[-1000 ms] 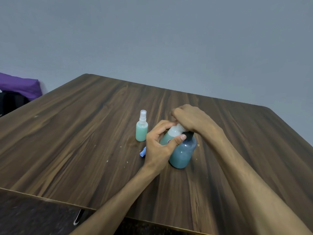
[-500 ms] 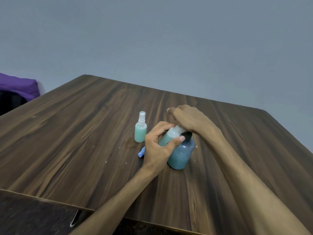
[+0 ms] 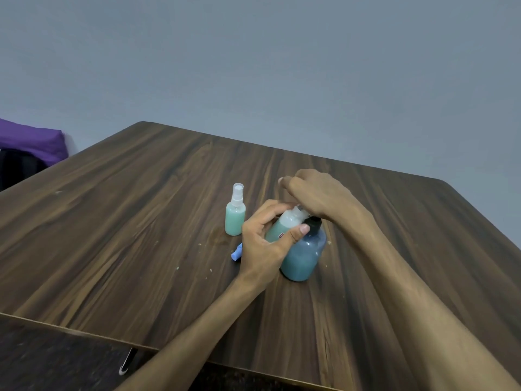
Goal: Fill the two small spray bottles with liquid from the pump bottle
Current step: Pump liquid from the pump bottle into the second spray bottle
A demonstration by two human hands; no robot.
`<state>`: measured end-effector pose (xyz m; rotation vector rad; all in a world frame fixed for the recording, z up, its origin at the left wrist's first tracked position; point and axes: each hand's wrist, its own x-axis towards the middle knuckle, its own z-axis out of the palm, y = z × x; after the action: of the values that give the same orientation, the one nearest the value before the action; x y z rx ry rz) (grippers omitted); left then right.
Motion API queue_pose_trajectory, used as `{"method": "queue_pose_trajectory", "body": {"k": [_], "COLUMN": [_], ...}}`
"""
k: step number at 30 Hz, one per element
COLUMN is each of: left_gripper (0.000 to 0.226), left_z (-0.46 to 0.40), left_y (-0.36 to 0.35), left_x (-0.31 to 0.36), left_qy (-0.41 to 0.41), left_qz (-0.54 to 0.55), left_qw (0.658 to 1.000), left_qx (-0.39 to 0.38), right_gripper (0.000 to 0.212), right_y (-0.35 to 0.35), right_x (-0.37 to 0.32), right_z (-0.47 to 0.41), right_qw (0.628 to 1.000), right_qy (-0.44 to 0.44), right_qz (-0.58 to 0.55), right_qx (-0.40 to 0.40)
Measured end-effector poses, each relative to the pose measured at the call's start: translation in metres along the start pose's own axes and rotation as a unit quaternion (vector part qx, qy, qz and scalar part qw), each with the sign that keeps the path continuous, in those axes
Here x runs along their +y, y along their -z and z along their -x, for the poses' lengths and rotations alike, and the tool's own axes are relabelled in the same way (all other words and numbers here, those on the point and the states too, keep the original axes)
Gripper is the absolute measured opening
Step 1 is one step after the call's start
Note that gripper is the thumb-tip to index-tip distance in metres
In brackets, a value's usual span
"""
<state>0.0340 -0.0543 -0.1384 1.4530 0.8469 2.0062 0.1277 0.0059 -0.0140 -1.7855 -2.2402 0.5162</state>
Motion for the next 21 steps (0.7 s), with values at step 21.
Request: {"method": "queue_pose_trajectory", "body": {"k": [21], "left_gripper": [0.019], "left_z": [0.0005], "left_y": [0.0004], "left_x": [-0.0013], "left_qy": [0.019], "left_qz": [0.000], "left_qw": [1.000], "left_qx": [0.000], "right_gripper": [0.042], "right_y": [-0.0044], "right_x": [-0.0037], "right_z": [0.0031], "right_qw": [0.998], "right_qy": [0.006], "right_qz": [0.052], "right_qx": [-0.042]}}
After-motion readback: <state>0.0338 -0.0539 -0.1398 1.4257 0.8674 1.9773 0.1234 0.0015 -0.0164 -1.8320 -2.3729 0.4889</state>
